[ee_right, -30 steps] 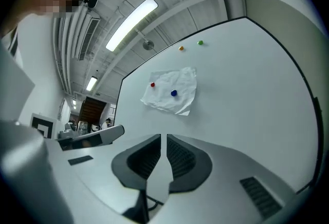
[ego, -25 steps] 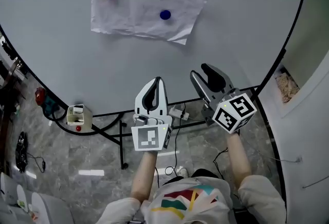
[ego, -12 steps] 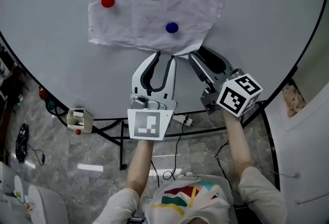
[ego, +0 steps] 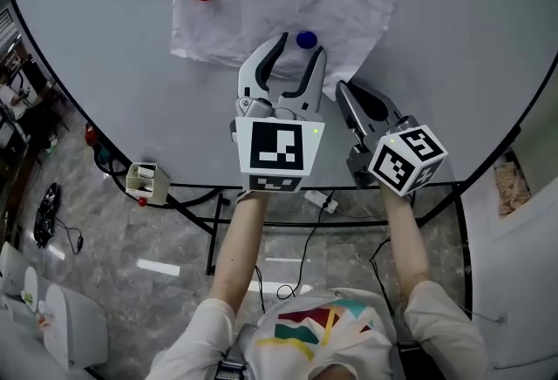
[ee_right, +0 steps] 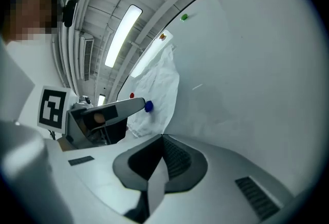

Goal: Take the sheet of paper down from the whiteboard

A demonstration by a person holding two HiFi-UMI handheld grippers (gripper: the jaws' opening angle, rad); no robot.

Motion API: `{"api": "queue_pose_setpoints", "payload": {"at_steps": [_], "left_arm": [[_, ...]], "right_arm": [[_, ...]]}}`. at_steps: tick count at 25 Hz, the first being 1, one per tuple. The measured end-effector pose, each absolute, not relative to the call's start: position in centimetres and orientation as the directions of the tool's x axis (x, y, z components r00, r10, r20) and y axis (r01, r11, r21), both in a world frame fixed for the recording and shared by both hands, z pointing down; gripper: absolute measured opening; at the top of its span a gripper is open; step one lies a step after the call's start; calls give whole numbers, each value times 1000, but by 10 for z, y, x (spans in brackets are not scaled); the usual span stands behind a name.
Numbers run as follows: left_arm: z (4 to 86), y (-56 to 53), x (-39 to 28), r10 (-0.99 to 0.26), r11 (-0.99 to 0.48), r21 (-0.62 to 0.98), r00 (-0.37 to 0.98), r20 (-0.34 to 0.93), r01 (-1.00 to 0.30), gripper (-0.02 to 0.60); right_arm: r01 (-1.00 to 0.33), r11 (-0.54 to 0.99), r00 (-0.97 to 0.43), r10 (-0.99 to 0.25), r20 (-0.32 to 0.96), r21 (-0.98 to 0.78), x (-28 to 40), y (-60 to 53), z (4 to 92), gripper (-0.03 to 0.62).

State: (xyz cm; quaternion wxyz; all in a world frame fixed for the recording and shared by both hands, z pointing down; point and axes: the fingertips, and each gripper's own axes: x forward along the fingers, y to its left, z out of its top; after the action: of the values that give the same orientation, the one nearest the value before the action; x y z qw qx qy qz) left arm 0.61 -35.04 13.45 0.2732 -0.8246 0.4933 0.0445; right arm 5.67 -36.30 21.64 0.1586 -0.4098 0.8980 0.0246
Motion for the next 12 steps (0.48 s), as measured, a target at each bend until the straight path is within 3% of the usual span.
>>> {"api": "queue_pose_setpoints", "payload": {"at_steps": [7,12], "left_arm": [[140,-365,9,-845,-284,-416,431,-317,-864,218],[140,-366,11,-849,-260,-422,414,-328,-869,163]], "right_arm": [[-744,667,-631,-722,-284,-45,57,-362,217,14],[-745,667,-637,-722,-271,-26,58,-364,217,14]]}}
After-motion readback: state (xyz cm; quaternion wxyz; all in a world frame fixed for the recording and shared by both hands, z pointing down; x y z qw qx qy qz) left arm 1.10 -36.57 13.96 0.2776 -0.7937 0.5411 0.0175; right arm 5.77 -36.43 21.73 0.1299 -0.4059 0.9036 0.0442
